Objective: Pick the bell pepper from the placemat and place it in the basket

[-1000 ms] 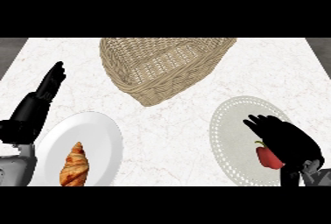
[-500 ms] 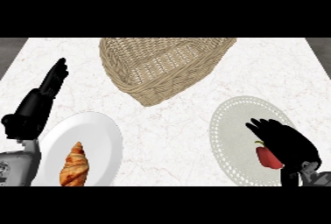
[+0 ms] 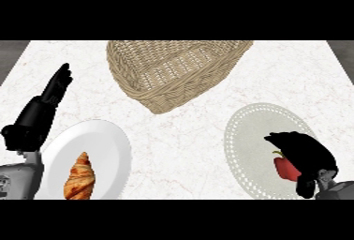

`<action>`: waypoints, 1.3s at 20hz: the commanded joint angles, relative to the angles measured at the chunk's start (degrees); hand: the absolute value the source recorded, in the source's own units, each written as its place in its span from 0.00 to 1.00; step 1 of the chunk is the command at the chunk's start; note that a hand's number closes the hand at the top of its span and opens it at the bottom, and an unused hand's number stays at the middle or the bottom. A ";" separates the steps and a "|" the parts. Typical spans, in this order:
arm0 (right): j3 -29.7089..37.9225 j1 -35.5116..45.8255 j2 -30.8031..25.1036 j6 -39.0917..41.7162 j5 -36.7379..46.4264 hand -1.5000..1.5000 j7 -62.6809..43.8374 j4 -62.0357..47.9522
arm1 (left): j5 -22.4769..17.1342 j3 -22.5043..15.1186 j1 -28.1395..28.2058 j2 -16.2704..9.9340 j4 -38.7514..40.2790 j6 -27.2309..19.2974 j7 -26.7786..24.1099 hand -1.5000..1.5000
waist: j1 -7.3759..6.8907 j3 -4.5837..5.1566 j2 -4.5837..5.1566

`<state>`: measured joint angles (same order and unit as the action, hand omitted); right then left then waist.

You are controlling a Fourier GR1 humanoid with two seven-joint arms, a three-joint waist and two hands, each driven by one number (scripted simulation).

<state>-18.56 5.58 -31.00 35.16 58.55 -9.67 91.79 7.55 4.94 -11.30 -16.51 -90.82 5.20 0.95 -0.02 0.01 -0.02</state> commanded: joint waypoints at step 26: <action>8.88 -7.96 30.82 -25.32 20.52 1.00 -57.43 13.09 | 1.05 1.51 0.20 1.20 0.64 0.70 -1.22 0.50 | 1.11 0.09 -0.31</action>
<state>-5.85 -2.03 -2.97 13.90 73.41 -55.72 98.68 8.30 7.11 -10.24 -15.86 -90.60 5.94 0.46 1.82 0.33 -0.66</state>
